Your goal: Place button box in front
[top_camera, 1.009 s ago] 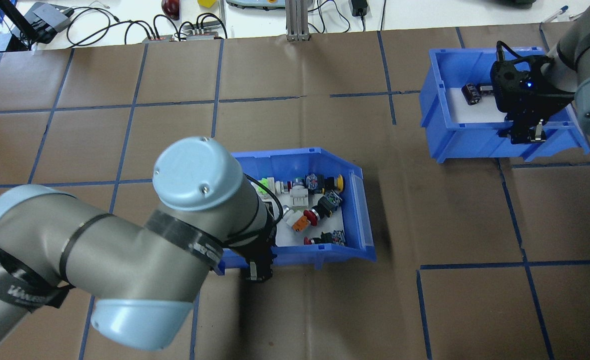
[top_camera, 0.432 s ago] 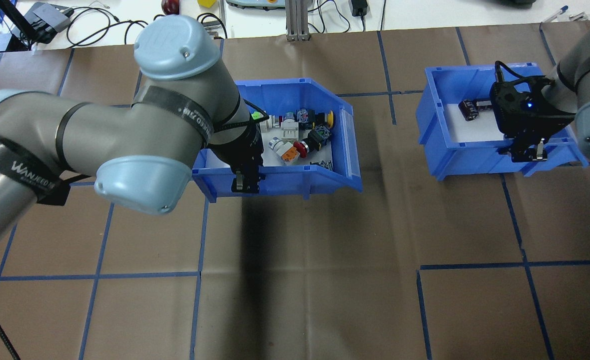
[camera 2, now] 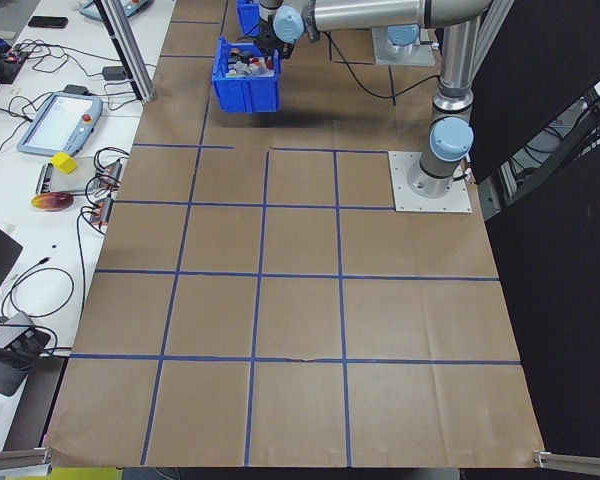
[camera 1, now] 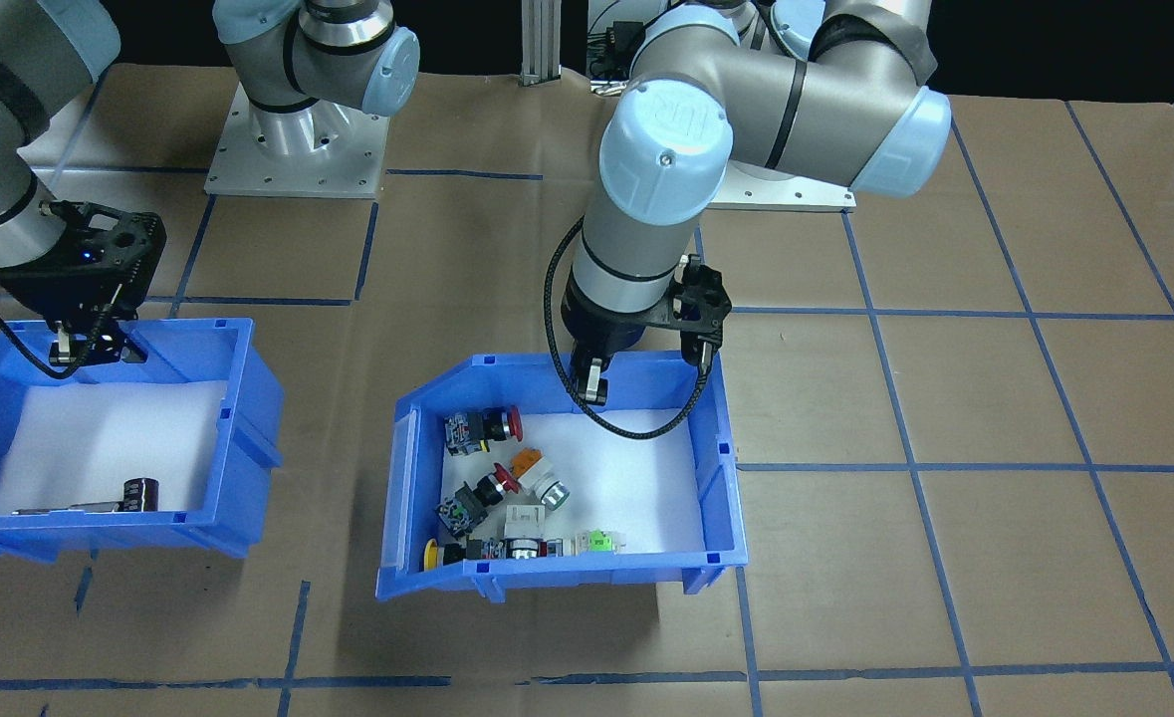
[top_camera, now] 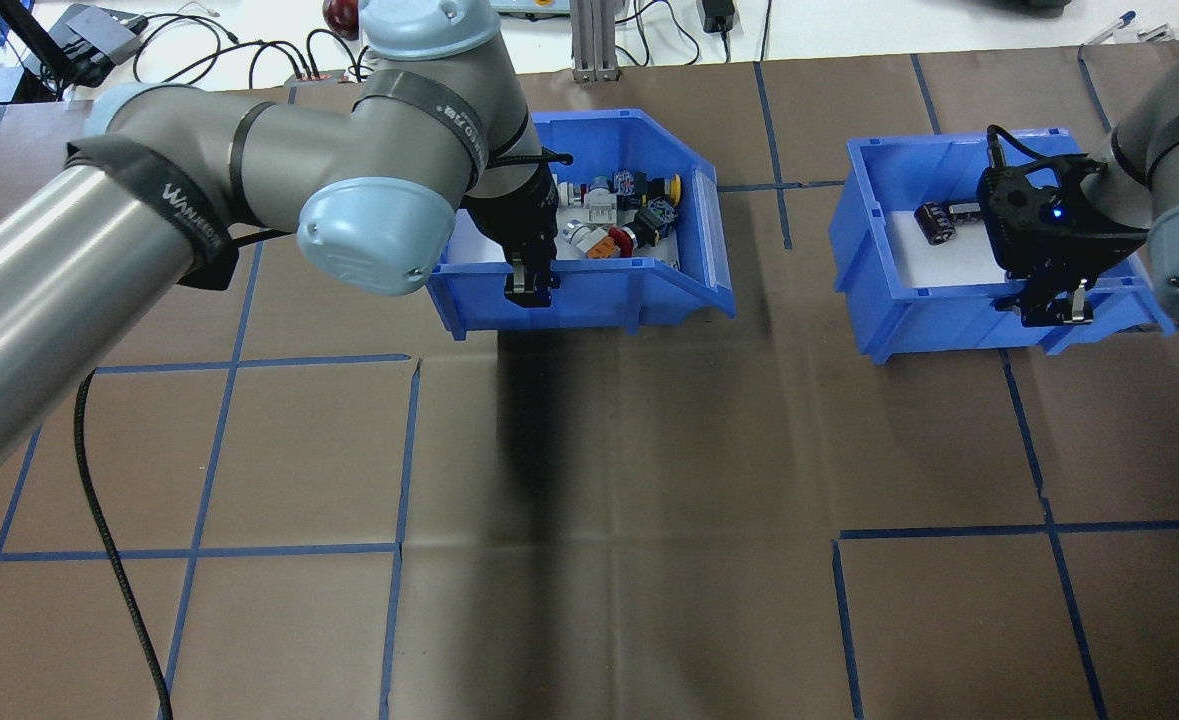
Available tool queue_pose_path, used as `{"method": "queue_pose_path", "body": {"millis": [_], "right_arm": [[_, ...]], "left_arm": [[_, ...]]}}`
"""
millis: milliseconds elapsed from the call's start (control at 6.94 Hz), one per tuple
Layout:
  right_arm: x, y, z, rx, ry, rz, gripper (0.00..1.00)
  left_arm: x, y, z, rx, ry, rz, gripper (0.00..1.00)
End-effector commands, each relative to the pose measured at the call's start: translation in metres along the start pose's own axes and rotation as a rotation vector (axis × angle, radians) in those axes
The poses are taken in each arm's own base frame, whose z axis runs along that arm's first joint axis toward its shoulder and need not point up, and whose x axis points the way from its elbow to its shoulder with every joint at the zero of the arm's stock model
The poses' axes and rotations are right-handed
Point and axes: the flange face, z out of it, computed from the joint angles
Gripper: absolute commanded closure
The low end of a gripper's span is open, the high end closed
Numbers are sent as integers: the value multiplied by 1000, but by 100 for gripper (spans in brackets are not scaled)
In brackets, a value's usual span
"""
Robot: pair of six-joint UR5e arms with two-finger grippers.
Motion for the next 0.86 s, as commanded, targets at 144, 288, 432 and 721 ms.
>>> {"method": "queue_pose_path", "body": {"millis": [144, 288, 432, 721], "right_arm": [[0, 0, -1, 1, 2, 0, 93], [0, 0, -1, 1, 2, 0, 93], [0, 0, -2, 0, 5, 0, 92], [0, 0, -2, 0, 5, 0, 92]], "left_arm": [[35, 3, 45, -21, 21, 2, 98], [40, 4, 51, -44, 38, 23, 97], [47, 4, 68, -43, 38, 66, 96], [48, 7, 78, -43, 32, 123, 92]]}}
